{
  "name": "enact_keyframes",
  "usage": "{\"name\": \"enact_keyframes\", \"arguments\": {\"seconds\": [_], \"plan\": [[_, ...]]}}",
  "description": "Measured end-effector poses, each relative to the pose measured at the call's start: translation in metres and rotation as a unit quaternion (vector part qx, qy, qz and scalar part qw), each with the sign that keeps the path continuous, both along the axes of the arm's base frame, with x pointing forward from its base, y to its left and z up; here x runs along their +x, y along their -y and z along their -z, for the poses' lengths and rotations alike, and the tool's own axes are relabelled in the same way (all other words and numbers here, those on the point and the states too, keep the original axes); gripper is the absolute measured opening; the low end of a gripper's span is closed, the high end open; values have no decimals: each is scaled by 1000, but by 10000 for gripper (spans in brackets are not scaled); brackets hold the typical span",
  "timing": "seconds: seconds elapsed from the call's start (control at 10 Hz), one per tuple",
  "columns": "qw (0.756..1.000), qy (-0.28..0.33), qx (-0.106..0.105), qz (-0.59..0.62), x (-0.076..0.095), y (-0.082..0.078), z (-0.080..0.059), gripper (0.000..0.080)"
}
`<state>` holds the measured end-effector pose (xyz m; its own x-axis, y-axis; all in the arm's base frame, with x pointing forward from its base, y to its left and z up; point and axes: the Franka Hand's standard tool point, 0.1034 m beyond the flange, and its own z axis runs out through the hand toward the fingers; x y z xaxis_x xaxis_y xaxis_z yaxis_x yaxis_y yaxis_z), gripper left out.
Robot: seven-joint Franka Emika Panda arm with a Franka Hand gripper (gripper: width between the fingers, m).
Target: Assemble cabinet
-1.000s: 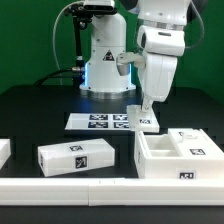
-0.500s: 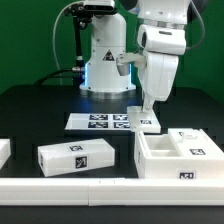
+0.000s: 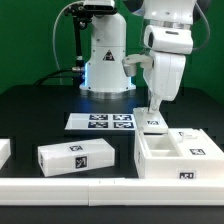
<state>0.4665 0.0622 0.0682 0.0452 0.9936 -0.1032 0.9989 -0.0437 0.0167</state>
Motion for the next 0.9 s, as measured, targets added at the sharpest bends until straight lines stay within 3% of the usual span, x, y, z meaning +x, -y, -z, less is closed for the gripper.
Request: {"name": "enact_keyframes", "arguments": {"seconds": [0.9], "plan": [[1000,-2,-2,-7,6,9,3,62]]}}
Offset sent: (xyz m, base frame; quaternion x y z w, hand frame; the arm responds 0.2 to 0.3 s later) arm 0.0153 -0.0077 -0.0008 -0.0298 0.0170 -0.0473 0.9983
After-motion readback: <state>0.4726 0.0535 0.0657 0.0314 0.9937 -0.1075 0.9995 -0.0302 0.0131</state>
